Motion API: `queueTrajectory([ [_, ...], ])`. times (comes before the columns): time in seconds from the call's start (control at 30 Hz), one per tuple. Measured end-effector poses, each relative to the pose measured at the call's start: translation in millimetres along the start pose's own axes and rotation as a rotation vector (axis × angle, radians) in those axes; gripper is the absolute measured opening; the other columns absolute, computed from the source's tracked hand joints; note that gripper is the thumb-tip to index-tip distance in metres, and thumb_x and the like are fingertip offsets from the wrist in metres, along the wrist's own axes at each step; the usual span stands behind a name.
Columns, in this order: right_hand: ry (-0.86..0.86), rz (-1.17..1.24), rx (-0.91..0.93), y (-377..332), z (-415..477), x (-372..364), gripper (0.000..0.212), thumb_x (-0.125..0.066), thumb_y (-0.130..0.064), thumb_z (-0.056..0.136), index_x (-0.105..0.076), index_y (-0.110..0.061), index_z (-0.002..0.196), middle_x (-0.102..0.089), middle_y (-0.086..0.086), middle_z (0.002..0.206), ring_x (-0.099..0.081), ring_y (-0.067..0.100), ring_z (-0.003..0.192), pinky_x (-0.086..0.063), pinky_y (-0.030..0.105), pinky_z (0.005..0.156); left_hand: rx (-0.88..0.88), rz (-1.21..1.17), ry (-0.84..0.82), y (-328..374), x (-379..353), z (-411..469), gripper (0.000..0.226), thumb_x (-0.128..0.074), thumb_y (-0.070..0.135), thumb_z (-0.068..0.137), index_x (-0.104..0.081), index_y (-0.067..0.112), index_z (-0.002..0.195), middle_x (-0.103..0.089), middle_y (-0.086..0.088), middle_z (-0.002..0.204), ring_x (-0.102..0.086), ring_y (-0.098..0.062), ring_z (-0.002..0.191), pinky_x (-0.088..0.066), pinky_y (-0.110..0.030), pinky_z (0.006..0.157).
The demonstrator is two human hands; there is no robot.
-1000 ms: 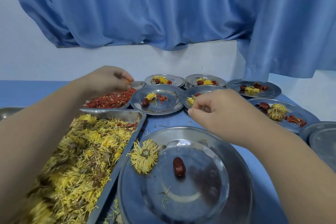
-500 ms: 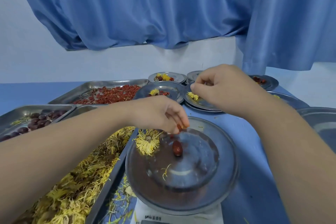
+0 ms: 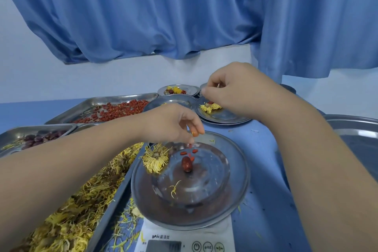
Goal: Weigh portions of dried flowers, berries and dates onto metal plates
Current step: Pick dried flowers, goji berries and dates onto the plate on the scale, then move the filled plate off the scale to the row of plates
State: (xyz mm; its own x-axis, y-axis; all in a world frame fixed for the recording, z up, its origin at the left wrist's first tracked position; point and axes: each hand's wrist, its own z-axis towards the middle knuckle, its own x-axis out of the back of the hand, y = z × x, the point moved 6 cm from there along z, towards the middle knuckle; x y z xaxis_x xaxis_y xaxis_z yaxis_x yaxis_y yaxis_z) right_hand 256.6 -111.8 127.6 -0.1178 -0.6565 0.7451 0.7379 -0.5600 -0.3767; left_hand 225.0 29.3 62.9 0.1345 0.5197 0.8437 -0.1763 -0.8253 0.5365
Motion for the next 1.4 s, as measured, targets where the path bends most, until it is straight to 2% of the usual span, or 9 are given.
queueTrajectory([
  [0.13,-0.002,-0.062,0.002,-8,-6,9,0.028,-0.057,-0.036,0.084,-0.063,-0.022,0.062,-0.055,-0.010,0.053,-0.051,0.001,0.055,-0.029,0.021,0.046,0.006,-0.045,0.060,1,9,-6,0.012,-0.072,0.019,0.087,-0.072,0.028,0.096,-0.073,0.006,0.093,-0.066,-0.003,0.080,-0.051,-0.019,0.079],
  [0.33,0.080,-0.080,0.018,-42,-30,39,0.023,-0.055,-0.039,0.086,-0.063,-0.028,0.067,-0.053,-0.011,0.055,-0.048,0.004,0.052,-0.030,0.024,0.047,0.060,-0.124,0.046,-2,11,-20,0.028,-0.054,-0.005,0.090,-0.071,0.015,0.100,-0.072,-0.004,0.100,-0.069,-0.014,0.091,-0.056,-0.018,0.069],
  [0.6,0.057,-0.207,0.096,-50,-112,12,0.029,-0.048,-0.039,0.089,-0.057,-0.022,0.067,-0.048,-0.005,0.050,-0.047,0.013,0.052,-0.037,0.030,0.048,0.031,-0.187,0.209,6,7,-27,0.022,-0.067,-0.002,0.085,-0.069,0.016,0.096,-0.066,0.007,0.085,-0.060,0.009,0.060,-0.050,-0.014,0.056],
  [0.7,0.114,-0.160,0.078,-40,-148,-2,0.033,-0.043,-0.041,0.087,-0.058,-0.020,0.067,-0.047,-0.005,0.049,-0.047,0.014,0.050,-0.041,0.032,0.047,0.045,-0.248,0.274,7,4,-32,0.016,-0.068,0.008,0.087,-0.069,0.019,0.099,-0.070,0.006,0.089,-0.064,0.007,0.063,-0.049,-0.013,0.055],
  [0.83,0.156,0.026,-0.055,-22,-173,-17,0.037,-0.051,-0.037,0.091,-0.051,-0.015,0.061,-0.043,-0.002,0.049,-0.042,0.015,0.050,-0.041,0.035,0.051,0.107,-0.768,0.297,5,-5,-56,0.015,-0.063,0.018,0.093,-0.071,0.018,0.106,-0.073,-0.002,0.106,-0.073,-0.017,0.090,-0.055,-0.028,0.068],
  [0.93,0.185,0.207,-0.163,-12,-175,-18,0.046,-0.054,-0.036,0.091,-0.042,-0.008,0.056,-0.035,0.001,0.048,-0.031,0.011,0.047,-0.030,0.026,0.049,0.041,-1.140,0.317,7,-14,-80,0.018,-0.062,0.021,0.092,-0.075,0.019,0.104,-0.073,-0.004,0.110,-0.072,-0.025,0.096,-0.058,-0.032,0.069],
  [1.07,0.071,0.430,-0.443,10,-175,-28,0.050,-0.054,-0.039,0.092,-0.052,-0.009,0.052,-0.042,-0.006,0.040,-0.036,0.006,0.040,-0.032,0.022,0.049,0.048,-1.273,0.453,-8,-24,-101,0.018,-0.057,0.020,0.092,-0.072,0.018,0.102,-0.074,-0.002,0.098,-0.071,-0.019,0.081,-0.054,-0.027,0.060],
  [1.23,-0.059,0.668,-0.751,27,-182,-42,0.048,-0.057,-0.036,0.089,-0.055,-0.016,0.045,-0.044,0.007,0.041,-0.037,0.017,0.036,-0.028,0.017,0.040,0.050,-1.367,0.555,-22,-30,-110,0.021,-0.049,0.016,0.093,-0.062,0.015,0.109,-0.067,0.000,0.086,-0.057,-0.011,0.060,-0.040,-0.024,0.050],
  [1.4,-0.277,0.764,-0.881,25,-190,-60,0.038,-0.059,-0.039,0.089,-0.063,-0.009,0.066,-0.048,0.006,0.045,-0.044,0.018,0.036,-0.027,0.019,0.039,0.012,-1.470,0.621,-27,-37,-116,0.019,-0.052,0.016,0.090,-0.063,0.016,0.105,-0.062,-0.002,0.088,-0.051,-0.012,0.061,-0.035,-0.025,0.054],
])
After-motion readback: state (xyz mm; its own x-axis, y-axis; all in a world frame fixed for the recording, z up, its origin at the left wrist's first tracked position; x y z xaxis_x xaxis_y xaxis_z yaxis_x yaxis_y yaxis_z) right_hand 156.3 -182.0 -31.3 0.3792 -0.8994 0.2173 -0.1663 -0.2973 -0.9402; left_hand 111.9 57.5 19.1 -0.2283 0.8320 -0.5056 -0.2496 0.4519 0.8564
